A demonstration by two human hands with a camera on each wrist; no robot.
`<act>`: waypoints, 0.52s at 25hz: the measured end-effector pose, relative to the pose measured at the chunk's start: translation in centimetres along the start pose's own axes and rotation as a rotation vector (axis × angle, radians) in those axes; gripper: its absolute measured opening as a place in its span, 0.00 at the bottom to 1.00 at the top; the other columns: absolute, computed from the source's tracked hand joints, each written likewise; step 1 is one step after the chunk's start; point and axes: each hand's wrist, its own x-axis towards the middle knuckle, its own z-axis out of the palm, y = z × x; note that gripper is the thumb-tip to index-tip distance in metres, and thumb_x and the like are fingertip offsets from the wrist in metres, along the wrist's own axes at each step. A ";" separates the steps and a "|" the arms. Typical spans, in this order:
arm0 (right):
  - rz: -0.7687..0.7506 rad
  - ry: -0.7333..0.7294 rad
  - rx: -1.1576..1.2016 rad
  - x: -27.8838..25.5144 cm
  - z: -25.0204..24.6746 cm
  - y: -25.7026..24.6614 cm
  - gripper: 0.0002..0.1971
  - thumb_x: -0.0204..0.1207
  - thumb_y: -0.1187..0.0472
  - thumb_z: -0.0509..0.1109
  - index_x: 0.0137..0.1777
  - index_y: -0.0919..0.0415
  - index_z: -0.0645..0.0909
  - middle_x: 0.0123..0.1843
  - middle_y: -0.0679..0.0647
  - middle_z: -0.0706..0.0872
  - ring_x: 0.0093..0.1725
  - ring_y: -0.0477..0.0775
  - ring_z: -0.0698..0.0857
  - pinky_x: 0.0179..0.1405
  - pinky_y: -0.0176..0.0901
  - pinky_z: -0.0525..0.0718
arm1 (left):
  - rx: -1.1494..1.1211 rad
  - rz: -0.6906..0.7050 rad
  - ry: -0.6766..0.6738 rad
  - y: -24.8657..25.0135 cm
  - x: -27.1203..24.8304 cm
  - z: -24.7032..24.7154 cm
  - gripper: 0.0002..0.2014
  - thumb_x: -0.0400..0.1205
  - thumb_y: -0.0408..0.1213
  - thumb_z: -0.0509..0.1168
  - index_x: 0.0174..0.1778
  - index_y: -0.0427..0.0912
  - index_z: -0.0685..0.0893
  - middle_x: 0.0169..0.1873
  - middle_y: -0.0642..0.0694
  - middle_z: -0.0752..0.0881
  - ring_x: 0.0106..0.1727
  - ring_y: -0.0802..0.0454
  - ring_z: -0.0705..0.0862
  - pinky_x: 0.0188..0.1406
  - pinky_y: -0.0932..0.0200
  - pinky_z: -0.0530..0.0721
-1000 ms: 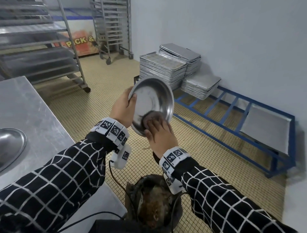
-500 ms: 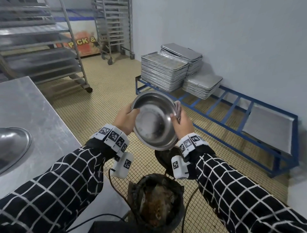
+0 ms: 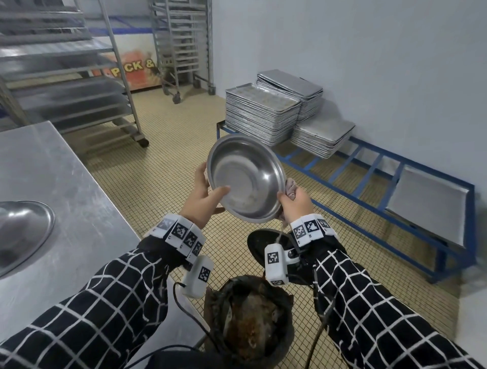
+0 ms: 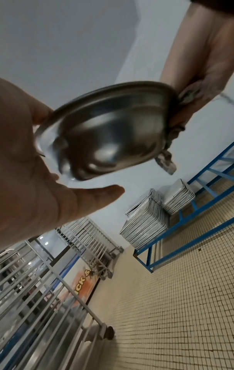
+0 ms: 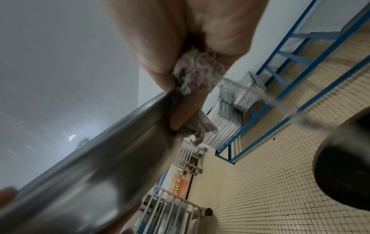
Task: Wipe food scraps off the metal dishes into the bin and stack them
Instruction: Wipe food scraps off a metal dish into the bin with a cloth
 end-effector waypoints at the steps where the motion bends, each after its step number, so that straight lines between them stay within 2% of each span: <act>1: -0.014 0.003 -0.013 -0.3 0.2 -0.1 0.06 0.81 0.60 0.66 0.54 0.61 0.78 0.44 0.52 0.84 0.38 0.45 0.84 0.19 0.24 0.76 | -0.022 0.014 0.014 -0.1 -0.4 0.3 0.31 0.82 0.34 0.62 0.77 0.56 0.57 0.55 0.47 0.82 0.48 0.46 0.88 0.38 0.56 0.89; 2: -0.032 0.009 -0.027 -0.6 0.4 -0.1 0.07 0.82 0.58 0.66 0.54 0.61 0.78 0.45 0.52 0.84 0.39 0.45 0.84 0.23 0.25 0.77 | -0.037 0.016 0.041 -0.1 -0.6 0.5 0.29 0.83 0.32 0.60 0.76 0.56 0.58 0.52 0.44 0.82 0.45 0.44 0.88 0.38 0.53 0.90; 4: -0.074 0.010 -0.069 -1.1 0.7 0.0 0.11 0.83 0.54 0.63 0.55 0.62 0.79 0.45 0.51 0.84 0.42 0.47 0.84 0.32 0.29 0.78 | -0.049 -0.021 0.105 -0.2 -0.5 0.3 0.23 0.85 0.33 0.56 0.73 0.57 0.61 0.49 0.39 0.83 0.43 0.41 0.86 0.44 0.43 0.90; 5: -0.102 0.005 -0.132 -1.4 0.7 0.1 0.13 0.84 0.53 0.61 0.54 0.62 0.80 0.42 0.48 0.84 0.41 0.44 0.83 0.34 0.29 0.76 | -0.042 -0.039 0.135 -0.4 -0.2 0.1 0.20 0.85 0.34 0.53 0.71 0.58 0.63 0.49 0.39 0.83 0.43 0.42 0.86 0.47 0.41 0.89; 7: -0.175 -0.012 -0.296 -1.9 0.6 0.5 0.14 0.84 0.52 0.60 0.53 0.62 0.81 0.37 0.43 0.80 0.37 0.36 0.79 0.31 0.24 0.72 | 0.041 -0.037 0.159 -1.0 0.5 -0.7 0.17 0.87 0.39 0.51 0.71 0.59 0.64 0.51 0.42 0.84 0.47 0.42 0.85 0.51 0.39 0.87; 8: -0.219 -0.025 -0.353 -2.2 0.6 0.7 0.14 0.84 0.52 0.60 0.54 0.61 0.81 0.36 0.41 0.80 0.36 0.34 0.79 0.30 0.23 0.72 | 0.104 -0.025 0.145 -1.3 0.7 -1.0 0.18 0.88 0.41 0.50 0.74 0.57 0.63 0.55 0.44 0.83 0.52 0.42 0.84 0.54 0.40 0.86; 10: -0.304 -0.091 -0.386 -2.8 0.8 1.0 0.13 0.83 0.51 0.61 0.60 0.57 0.81 0.41 0.43 0.82 0.41 0.39 0.82 0.36 0.24 0.77 | 0.191 -0.021 0.088 -1.6 0.7 -1.2 0.21 0.89 0.47 0.48 0.80 0.57 0.59 0.61 0.46 0.82 0.58 0.43 0.83 0.54 0.48 0.83; 12: -0.352 -0.240 -0.428 -3.6 1.9 0.8 0.16 0.83 0.51 0.62 0.67 0.55 0.78 0.54 0.49 0.83 0.52 0.47 0.84 0.51 0.36 0.84 | 0.221 -0.026 0.055 -1.8 0.4 -1.1 0.22 0.89 0.48 0.47 0.81 0.57 0.58 0.60 0.47 0.81 0.57 0.46 0.83 0.44 0.62 0.79; 13: -0.373 -0.335 -0.468 -4.2 2.7 0.7 0.18 0.83 0.50 0.62 0.69 0.55 0.76 0.60 0.51 0.81 0.58 0.50 0.82 0.59 0.42 0.83 | 0.231 -0.011 0.050 -1.7 0.2 -0.9 0.22 0.89 0.48 0.47 0.80 0.55 0.59 0.59 0.48 0.80 0.57 0.49 0.81 0.41 0.67 0.75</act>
